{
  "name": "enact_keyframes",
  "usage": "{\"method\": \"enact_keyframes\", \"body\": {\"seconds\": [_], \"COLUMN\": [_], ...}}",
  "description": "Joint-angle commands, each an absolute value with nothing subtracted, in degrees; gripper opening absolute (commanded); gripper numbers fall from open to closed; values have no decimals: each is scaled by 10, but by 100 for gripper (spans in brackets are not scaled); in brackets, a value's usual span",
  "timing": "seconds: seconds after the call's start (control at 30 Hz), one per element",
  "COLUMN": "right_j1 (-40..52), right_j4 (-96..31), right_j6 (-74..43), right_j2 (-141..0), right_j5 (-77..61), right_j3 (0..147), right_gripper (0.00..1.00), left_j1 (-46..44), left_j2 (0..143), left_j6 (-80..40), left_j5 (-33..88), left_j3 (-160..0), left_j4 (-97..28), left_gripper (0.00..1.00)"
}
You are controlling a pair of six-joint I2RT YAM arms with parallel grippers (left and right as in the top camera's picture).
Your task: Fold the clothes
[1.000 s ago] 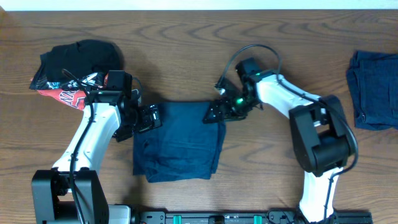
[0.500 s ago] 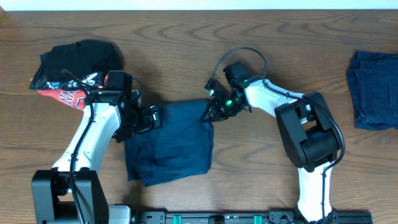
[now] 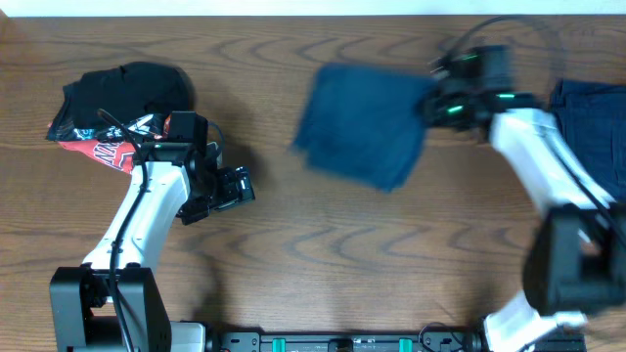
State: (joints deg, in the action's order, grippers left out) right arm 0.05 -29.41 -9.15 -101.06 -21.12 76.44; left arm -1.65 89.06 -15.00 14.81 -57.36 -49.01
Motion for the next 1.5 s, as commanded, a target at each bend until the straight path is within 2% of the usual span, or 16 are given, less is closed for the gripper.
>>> {"method": "enact_keyframes", "body": {"seconds": [0.0,0.17,0.37,0.63,0.83,1.17,1.23,1.3,1.37,1.47], "right_j1": [-75,-206,-301,-351,-363,-452,-473,-488,-497,-505], "right_j4": [-298,-316,-399,-441,-382,-370,-397,-424,-454,-481], "right_j6": [-122,-163,-162,-156,-146,-302,-323,-325,-325,-325], "right_j2": [-943,-891,-905,-940,-940,-941,-945,-953,-958,-959], "right_j5": [-116,-107,-72,-36,-54,-27,-2,1,-4,-7], "right_j3": [789,790,790,790,790,790,790,789,789,790], "right_gripper": [1,1,1,1,1,1,7,41,50,50], "left_j1": [-17,-17,-17,-17,-17,-17,-17,-17,-17,-17], "left_j2": [895,895,895,895,895,895,895,895,895,895], "left_j6": [-147,-147,-147,-147,-147,-147,-147,-147,-147,-147], "left_j5": [143,143,143,143,143,143,143,143,143,143], "left_j3": [-579,-579,-579,-579,-579,-579,-579,-579,-579,-579], "left_j4": [-492,-495,-502,-507,-507,-518,-520,-521,-520,-519], "left_gripper": [98,98,98,98,98,98,98,98,98,98]}}
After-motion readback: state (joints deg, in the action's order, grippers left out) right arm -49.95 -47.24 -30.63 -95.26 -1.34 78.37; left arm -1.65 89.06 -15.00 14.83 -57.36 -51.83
